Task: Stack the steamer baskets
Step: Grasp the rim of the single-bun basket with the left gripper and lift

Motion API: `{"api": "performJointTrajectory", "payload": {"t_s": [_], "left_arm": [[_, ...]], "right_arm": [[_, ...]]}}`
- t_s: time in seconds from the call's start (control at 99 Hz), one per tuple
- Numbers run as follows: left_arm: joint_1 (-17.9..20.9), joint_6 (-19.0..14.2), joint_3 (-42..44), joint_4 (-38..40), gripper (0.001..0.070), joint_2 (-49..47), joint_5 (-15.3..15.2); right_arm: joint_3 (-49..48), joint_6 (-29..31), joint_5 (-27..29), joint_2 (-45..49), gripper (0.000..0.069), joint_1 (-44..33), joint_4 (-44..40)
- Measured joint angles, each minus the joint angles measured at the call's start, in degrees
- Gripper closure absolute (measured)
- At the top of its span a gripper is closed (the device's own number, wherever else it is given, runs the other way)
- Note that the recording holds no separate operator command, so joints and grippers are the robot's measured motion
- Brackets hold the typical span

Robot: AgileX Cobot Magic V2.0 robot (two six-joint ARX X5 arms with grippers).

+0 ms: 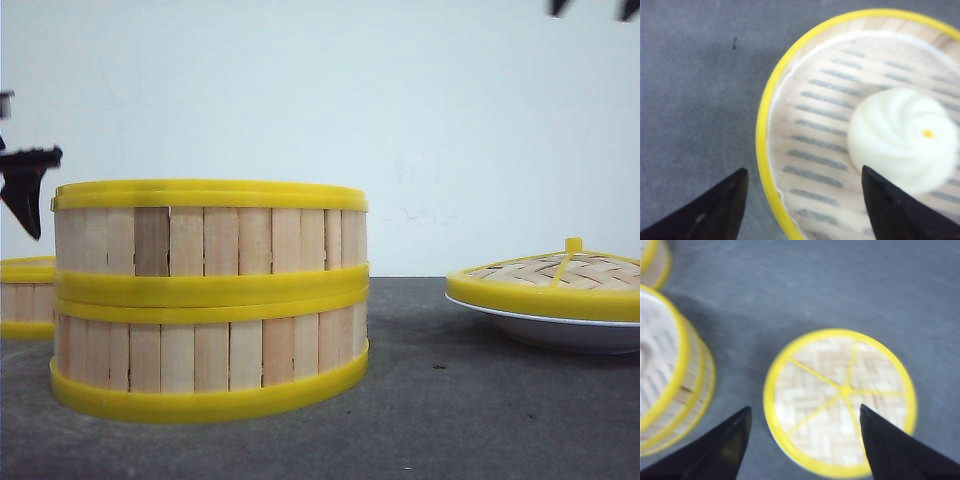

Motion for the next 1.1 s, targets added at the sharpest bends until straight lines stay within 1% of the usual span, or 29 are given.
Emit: {"api": "performJointTrajectory", "payload": {"t_s": [0.202, 0.253, 0.434, 0.535, 0.616, 0.687, 0.768, 0.869, 1.02, 1.101], "left_arm": [[2.01, 0.0, 1.62, 0.9, 0.0286, 5.4, 0.0], [2.38, 0.0, 1.62, 1.18, 0.0305, 6.23, -0.02], [2.64, -0.04, 1.62, 1.77, 0.0484, 8.24, 0.13], [2.36, -0.24, 1.88, 2.08, 0.0614, 8.59, 0.22], [2.47, -0.68, 2.16, 2.29, 0.0669, 8.76, 0.22], [2.49, -0.63, 2.16, 2.29, 0.0687, 8.85, 0.2], [2.51, -0.63, 2.67, 1.57, 0.0689, 8.94, 0.2], [2.56, -0.46, 4.48, -1.57, 0.069, 8.96, 0.57], [2.58, 0.55, 9.42, -5.29, 0.069, 8.81, 2.64], [2.64, 0.61, 12.46, -8.57, 0.069, 7.98, 4.07]], "right_arm": [[-9.64, 0.0, 0.0, -8.44, 0.0266, -7.06, -3.02], [-10.91, 0.02, -0.02, -10.19, 0.0266, -7.8, -4.2], [-12.96, 0.04, -0.2, -14.34, 0.0266, -9.11, -5.07], [-12.98, 0.07, -0.2, -15.32, 0.0266, -9.14, -5.03], [-12.98, 0.11, -0.2, -15.63, 0.0266, -9.14, -5.03], [-12.98, 0.26, -0.22, -15.63, 0.0266, -9.14, -5.05], [-12.98, 0.46, -0.24, -15.5, 0.0266, -9.14, -5.03], [-12.98, 0.5, -0.28, -15.47, 0.0266, -9.14, -5.03], [-12.98, 0.5, -0.28, -15.47, 0.0266, -9.14, -5.05], [-12.98, 0.5, -0.28, -15.47, 0.0266, -9.14, -5.01]]}}
